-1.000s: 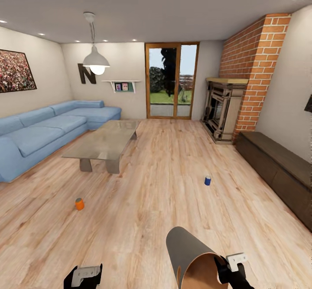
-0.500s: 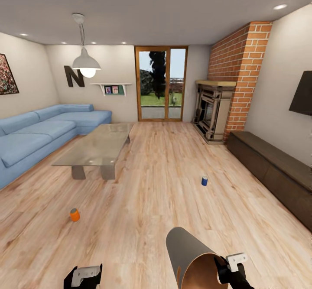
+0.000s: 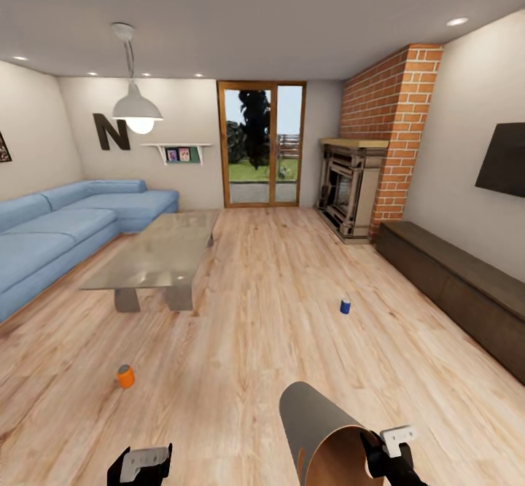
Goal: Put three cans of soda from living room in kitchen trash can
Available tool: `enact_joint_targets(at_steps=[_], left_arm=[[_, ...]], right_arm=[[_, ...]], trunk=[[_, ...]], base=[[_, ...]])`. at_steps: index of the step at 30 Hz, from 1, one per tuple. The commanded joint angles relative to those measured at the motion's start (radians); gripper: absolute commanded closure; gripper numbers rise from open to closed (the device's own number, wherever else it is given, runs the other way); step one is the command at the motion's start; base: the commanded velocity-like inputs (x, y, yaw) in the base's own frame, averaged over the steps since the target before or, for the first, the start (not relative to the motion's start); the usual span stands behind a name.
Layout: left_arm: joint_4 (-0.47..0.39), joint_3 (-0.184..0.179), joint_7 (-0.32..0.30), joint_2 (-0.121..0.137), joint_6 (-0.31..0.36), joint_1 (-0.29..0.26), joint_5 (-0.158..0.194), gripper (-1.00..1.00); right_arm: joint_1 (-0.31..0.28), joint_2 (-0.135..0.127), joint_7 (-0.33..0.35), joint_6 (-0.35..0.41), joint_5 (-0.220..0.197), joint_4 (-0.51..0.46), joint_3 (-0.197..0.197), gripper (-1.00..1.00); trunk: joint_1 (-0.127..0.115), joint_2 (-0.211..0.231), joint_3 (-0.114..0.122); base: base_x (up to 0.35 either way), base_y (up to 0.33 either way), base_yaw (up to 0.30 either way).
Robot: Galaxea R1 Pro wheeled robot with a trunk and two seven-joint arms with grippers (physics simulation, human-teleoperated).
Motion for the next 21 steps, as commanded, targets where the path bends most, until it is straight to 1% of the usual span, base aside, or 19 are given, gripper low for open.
enact_joint_targets(at_steps=[1, 21], left_arm=[[0.000, 0.000, 0.000, 0.000, 0.000, 0.000, 0.000, -1.00], [-0.001, 0.000, -0.001, -0.001, 0.002, 0.000, 0.000, -1.00]], right_arm=[[-0.001, 0.000, 0.006, 0.000, -0.002, -0.002, -0.004, 1.00], [0.000, 0.000, 0.006, 0.000, -0.002, -0.002, -0.004, 1.00]], trunk=[[0.000, 0.000, 0.000], [0.000, 0.000, 0.001]], base=[[0.074, 0.314, -0.023], [0.075, 0.314, -0.004]])
